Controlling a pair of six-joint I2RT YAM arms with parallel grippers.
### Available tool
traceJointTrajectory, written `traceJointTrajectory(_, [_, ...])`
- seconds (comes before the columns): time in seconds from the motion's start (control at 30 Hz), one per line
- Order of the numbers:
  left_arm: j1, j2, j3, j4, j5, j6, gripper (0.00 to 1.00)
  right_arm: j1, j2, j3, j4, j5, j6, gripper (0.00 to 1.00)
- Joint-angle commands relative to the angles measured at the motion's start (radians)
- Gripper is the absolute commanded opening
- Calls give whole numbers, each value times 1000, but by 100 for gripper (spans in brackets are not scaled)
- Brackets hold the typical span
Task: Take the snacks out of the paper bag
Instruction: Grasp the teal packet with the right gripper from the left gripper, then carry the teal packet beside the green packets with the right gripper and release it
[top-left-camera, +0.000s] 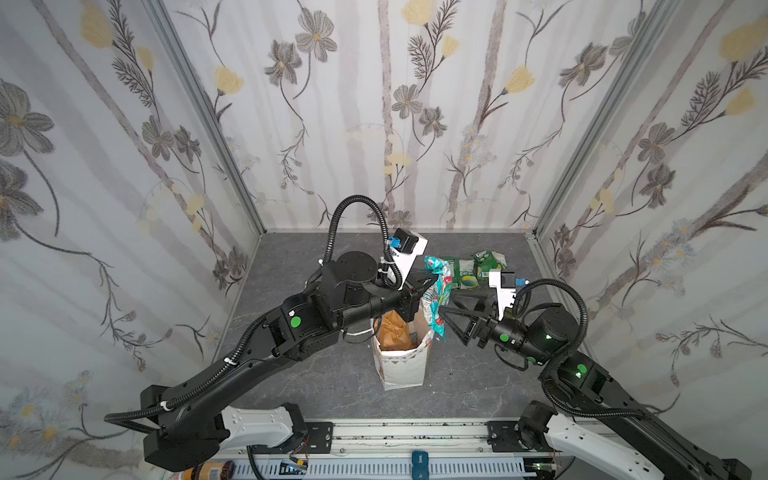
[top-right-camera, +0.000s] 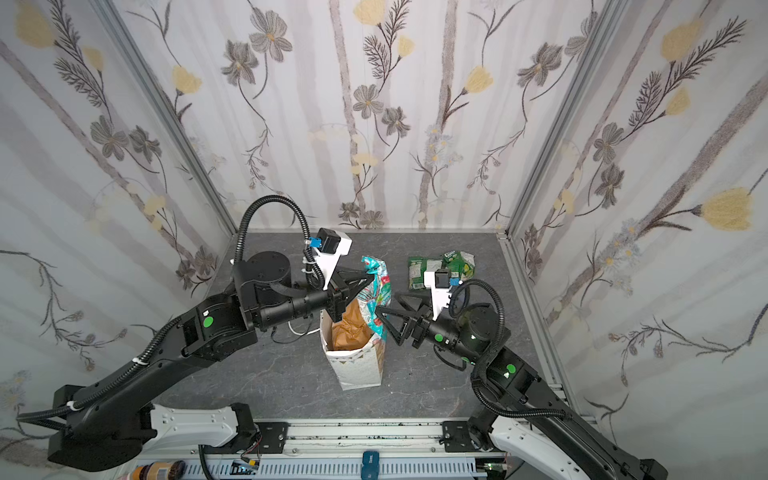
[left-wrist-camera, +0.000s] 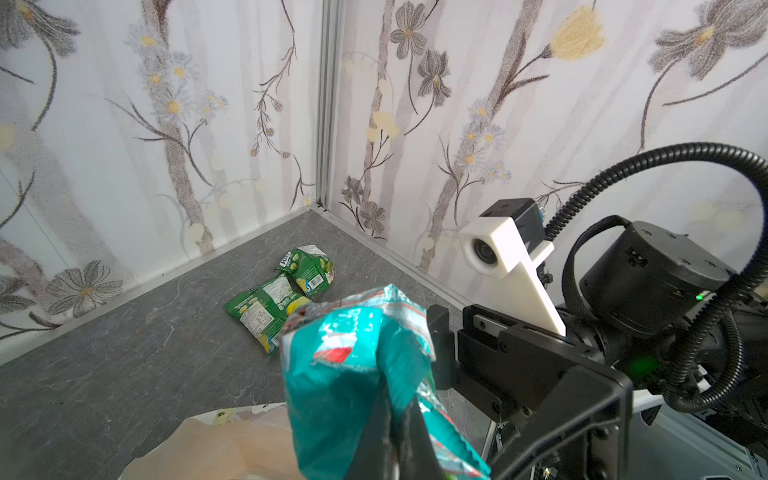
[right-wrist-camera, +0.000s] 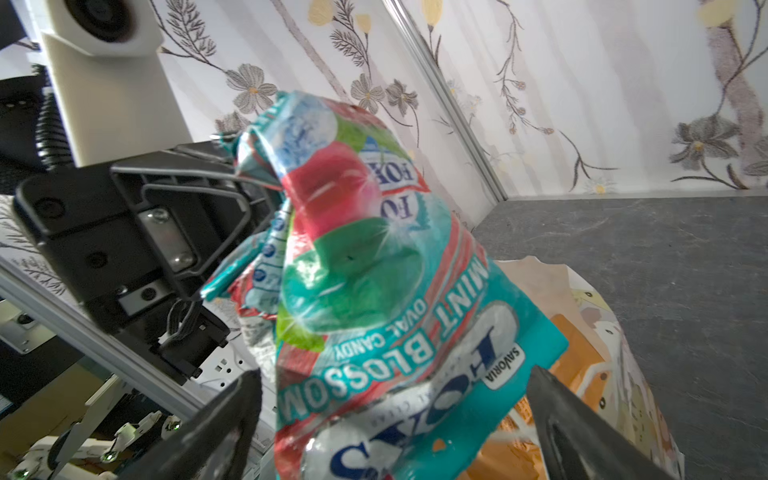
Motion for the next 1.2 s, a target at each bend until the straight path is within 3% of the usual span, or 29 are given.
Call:
traceJointTrajectory(0.0, [-1, 5, 10, 58, 7, 2, 0, 4, 10, -2, 114, -58, 5, 98])
traceJointTrajectory(0.2, [-2, 15, 20, 76, 17, -1, 0, 14, 73, 40, 123, -76, 18, 84])
traceJointTrajectory(0.37, [-1, 15, 19, 70, -17, 9, 0, 17, 117, 76, 78, -58, 29, 53])
traceJointTrajectory(0.57, [-1, 16, 13, 45, -88, 31, 0, 18, 109, 73, 64, -17, 39, 34])
traceJointTrajectory(0.73, [-1, 6, -2, 44, -109, 51, 18, 18, 94, 74, 49, 17, 33, 14])
traceJointTrajectory(0.83, [-1, -10, -16, 46, -111, 59, 34, 18, 87, 80, 29, 63, 22, 0])
traceJointTrajectory(1.07, [-1, -91, -64, 50, -126, 75, 50, 6, 84, 117, -18, 197, -14, 0])
traceJointTrajectory(1.17, [-1, -132, -113, 34, -125, 77, 61, -33, 109, 166, -77, 232, -44, 0])
